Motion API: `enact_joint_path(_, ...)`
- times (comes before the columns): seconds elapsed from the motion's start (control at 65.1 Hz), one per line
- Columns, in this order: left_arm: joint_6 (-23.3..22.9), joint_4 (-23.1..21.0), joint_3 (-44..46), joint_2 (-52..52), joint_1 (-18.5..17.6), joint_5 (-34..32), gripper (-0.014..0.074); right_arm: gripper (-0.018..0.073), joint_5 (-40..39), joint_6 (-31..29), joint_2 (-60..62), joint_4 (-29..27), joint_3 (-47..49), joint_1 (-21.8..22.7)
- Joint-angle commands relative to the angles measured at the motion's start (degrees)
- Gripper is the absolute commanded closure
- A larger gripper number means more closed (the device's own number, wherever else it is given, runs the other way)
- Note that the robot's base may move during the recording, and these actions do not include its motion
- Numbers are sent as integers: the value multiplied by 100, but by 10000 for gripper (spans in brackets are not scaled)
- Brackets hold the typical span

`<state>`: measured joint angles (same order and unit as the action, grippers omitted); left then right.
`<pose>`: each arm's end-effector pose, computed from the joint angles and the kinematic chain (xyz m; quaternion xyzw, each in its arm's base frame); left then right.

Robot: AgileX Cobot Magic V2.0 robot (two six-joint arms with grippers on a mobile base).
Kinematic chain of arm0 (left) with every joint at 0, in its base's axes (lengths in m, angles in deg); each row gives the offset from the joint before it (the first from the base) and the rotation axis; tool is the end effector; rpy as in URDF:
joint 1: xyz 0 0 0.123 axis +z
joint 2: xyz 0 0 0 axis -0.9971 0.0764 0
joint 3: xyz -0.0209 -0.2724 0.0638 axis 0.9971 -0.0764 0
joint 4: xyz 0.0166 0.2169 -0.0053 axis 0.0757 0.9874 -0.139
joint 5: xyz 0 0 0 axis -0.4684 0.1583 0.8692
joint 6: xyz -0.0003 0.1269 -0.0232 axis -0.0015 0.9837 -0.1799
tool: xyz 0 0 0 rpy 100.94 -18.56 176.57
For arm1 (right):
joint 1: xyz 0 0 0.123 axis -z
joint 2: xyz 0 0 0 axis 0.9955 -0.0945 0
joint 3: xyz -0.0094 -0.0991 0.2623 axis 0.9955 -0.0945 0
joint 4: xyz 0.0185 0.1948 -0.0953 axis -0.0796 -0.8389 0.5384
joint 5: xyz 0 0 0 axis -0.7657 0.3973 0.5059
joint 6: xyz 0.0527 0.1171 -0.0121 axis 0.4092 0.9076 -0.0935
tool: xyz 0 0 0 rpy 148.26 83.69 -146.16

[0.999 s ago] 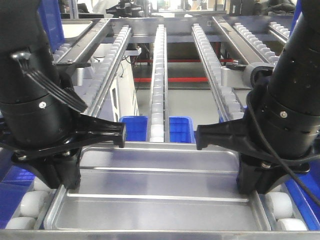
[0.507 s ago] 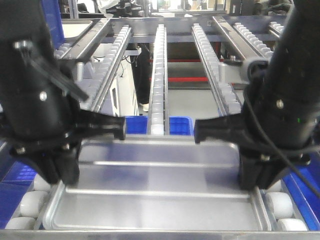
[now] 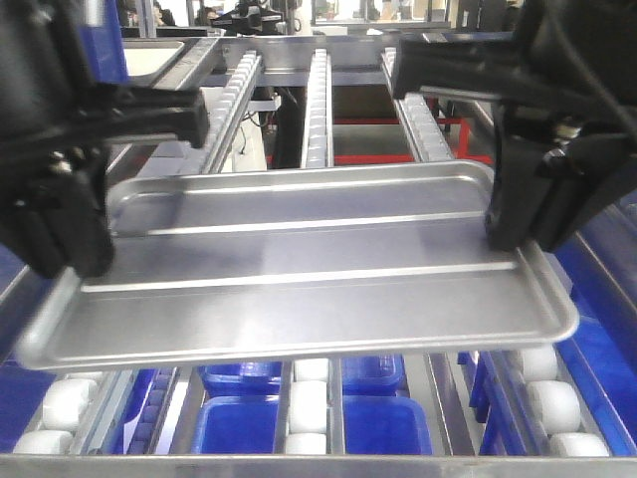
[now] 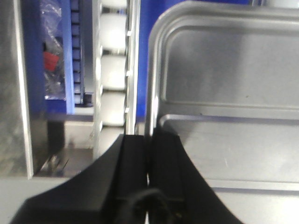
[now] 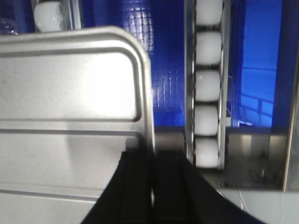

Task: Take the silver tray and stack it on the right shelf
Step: 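Lift the silver tray off the rollers with both grippers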

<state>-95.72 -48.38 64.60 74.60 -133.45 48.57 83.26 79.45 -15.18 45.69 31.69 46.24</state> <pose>0.1810 -0.1649 0.2405 0.0424 0.9812 -0.0521 0.1809 0.1962 0.1357 0.2489 0.0829 0.9740 0.0939 0.1886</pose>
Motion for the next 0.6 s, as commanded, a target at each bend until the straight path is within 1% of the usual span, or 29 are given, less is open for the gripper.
enact_joint_path(0.0,-267,110,-40,-375,-282,201,697,490,24,435,358,186,-34,-297)
enact_joint_path(0.231,-1114,96,-737,-1024,-1107,216,697,490,100,1429,830,324,-833,-1222)
enact_joint_path(0.292,-1310,118,-812,-1144,-1331,318,697,490,137,1763,935,440,-987,-1451)
enact_joint_path(0.354,-1615,269,-867,-1195,-1579,565,697,490,227,2166,1024,654,-1128,-1764)
enact_joint_path(0.446,-1826,504,-867,-1195,-1836,866,697,490,450,2368,1045,866,-1181,-1998)
enact_joint_path(0.584,-1898,493,-867,-1184,-2040,888,697,490,585,2369,1045,902,-1181,-2129)
